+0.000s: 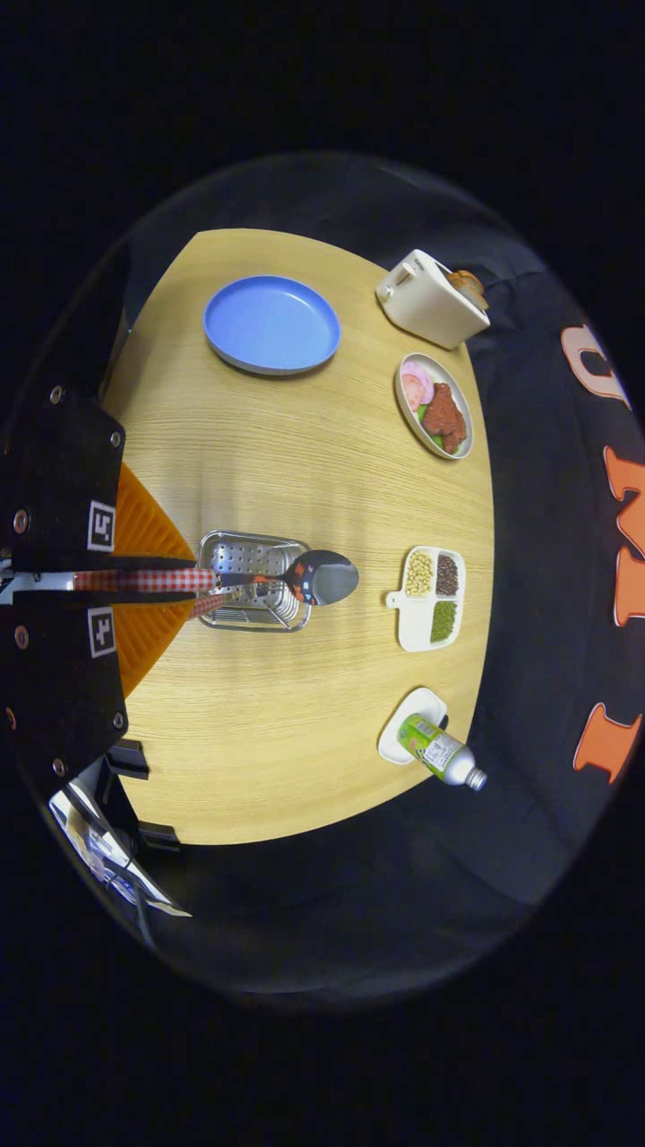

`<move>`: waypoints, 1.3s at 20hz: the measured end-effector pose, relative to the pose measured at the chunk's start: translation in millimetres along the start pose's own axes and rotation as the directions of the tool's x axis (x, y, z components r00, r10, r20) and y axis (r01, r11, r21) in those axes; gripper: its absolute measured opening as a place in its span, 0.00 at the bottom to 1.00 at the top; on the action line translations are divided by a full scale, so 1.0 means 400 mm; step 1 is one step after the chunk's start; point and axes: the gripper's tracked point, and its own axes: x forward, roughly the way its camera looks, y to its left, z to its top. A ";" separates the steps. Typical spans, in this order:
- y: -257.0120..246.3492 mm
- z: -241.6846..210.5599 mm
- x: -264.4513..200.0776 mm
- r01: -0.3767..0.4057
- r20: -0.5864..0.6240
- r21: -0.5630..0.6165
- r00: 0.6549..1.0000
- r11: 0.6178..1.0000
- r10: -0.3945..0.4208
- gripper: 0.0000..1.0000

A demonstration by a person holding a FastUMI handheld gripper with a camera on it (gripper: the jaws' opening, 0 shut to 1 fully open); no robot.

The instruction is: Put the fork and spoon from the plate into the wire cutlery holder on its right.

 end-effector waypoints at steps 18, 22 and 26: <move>0.016 -0.067 0.078 -0.089 -0.348 0.001 0.934 0.996 0.084 0.10; 0.020 -0.039 0.081 -0.104 -0.340 0.038 0.934 0.994 0.111 0.11; 0.013 0.014 0.084 -0.106 -0.268 0.127 0.954 0.986 0.137 0.12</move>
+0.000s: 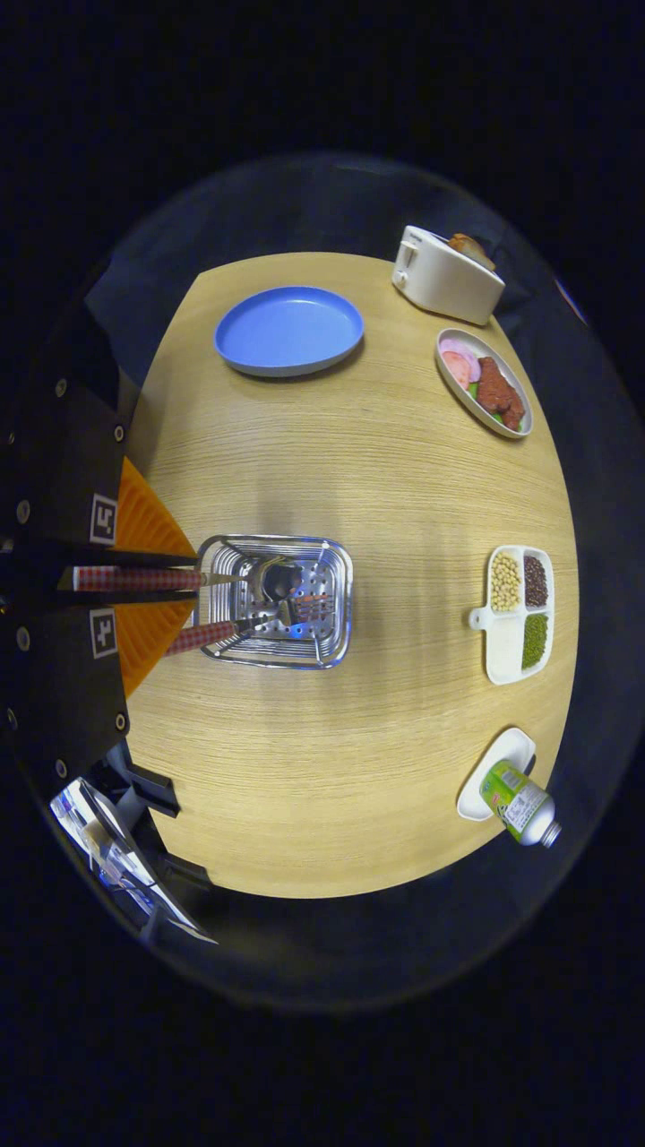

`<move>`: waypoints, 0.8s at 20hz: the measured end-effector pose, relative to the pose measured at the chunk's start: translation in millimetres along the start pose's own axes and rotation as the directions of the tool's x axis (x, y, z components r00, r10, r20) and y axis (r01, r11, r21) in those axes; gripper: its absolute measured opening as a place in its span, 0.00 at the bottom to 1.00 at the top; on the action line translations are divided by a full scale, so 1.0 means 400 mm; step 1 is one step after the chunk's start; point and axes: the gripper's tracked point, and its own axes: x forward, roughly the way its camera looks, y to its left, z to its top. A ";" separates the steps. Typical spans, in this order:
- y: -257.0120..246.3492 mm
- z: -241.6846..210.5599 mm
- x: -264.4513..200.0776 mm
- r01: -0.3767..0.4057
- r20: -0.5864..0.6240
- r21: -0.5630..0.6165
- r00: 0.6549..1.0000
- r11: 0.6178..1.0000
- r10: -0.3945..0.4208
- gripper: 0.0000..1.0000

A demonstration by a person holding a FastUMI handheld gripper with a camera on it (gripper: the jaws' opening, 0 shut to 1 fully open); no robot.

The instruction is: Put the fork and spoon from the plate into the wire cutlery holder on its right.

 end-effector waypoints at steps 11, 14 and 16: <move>-0.032 0.189 -0.138 0.019 0.451 0.098 0.890 0.995 -0.061 0.21; -0.037 0.267 -0.254 0.032 0.627 0.114 0.773 0.993 -0.097 0.21; -0.072 0.322 -0.353 0.090 0.752 0.148 0.636 0.985 -0.171 0.26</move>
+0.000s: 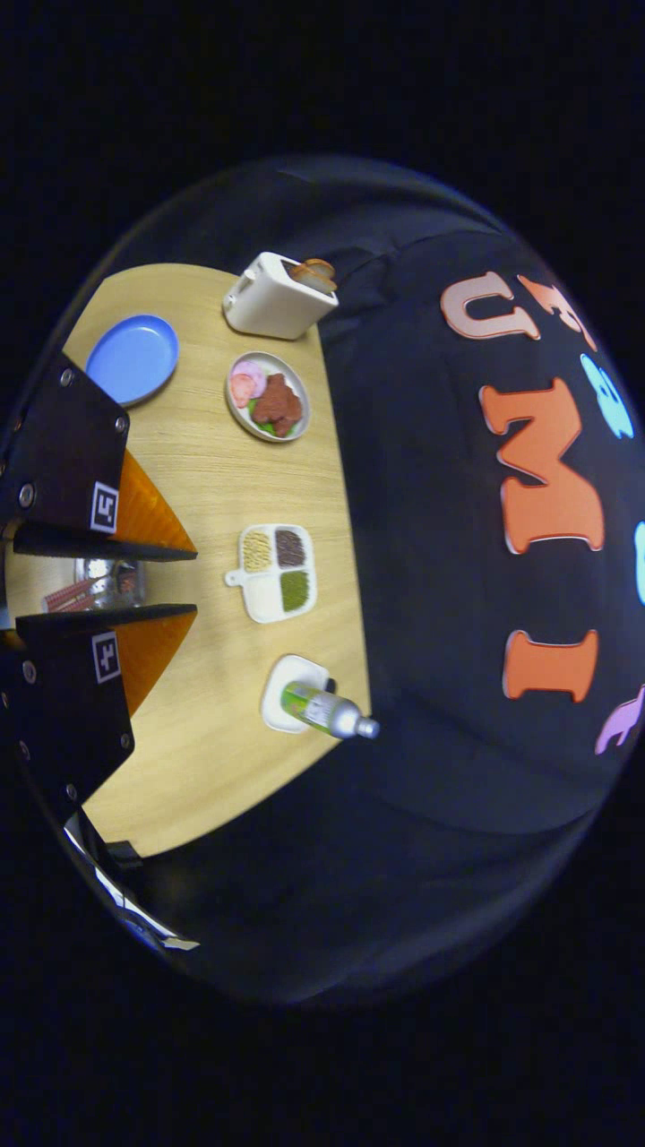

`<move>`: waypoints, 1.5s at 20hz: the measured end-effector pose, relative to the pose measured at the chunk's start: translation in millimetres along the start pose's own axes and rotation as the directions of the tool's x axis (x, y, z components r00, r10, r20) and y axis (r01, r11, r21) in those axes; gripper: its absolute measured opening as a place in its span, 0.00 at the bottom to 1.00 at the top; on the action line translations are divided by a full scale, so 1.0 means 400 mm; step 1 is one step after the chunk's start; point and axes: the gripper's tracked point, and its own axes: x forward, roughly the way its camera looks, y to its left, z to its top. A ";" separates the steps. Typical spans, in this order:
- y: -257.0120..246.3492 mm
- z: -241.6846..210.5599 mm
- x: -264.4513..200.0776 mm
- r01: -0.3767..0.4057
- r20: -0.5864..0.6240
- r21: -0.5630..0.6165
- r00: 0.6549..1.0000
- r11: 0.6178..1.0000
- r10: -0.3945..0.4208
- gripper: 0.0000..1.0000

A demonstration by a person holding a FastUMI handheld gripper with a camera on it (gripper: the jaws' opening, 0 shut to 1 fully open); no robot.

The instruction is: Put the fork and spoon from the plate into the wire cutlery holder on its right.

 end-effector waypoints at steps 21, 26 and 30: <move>0.098 0.480 -0.391 -0.092 0.709 0.018 0.704 0.996 0.053 0.97; 0.100 0.491 -0.415 -0.118 0.733 0.015 0.677 0.993 0.069 0.97; 0.105 0.481 -0.417 -0.121 0.730 0.004 0.679 0.993 0.080 0.97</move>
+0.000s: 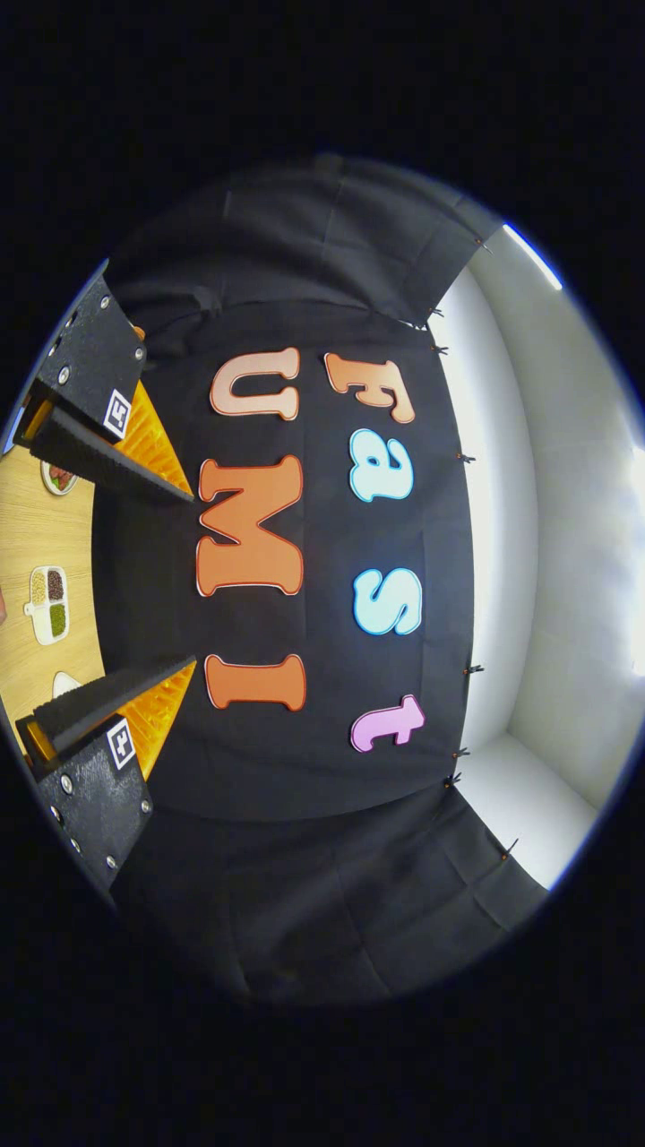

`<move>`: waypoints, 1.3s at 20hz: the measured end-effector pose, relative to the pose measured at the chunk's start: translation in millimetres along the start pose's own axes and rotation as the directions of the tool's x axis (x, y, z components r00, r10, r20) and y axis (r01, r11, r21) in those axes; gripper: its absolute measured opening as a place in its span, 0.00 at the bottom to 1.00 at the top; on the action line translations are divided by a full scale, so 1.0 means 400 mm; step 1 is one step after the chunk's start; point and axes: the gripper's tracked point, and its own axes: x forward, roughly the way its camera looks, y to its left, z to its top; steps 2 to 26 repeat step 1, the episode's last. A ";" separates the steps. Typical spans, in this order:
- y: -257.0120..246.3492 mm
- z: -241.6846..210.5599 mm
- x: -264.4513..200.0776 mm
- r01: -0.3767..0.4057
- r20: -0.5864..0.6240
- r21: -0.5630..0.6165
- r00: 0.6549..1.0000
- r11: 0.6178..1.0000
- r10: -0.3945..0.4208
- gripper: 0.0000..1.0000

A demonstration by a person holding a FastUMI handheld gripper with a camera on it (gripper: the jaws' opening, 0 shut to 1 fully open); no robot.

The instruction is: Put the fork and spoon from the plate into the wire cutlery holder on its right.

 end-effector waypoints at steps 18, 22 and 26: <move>0.002 0.000 0.000 -0.004 0.001 -0.002 1.000 1.000 0.004 0.97; 0.002 0.000 0.000 -0.004 0.001 -0.002 1.000 1.000 0.004 0.97; 0.002 0.000 0.000 -0.004 0.001 -0.002 1.000 1.000 0.004 0.97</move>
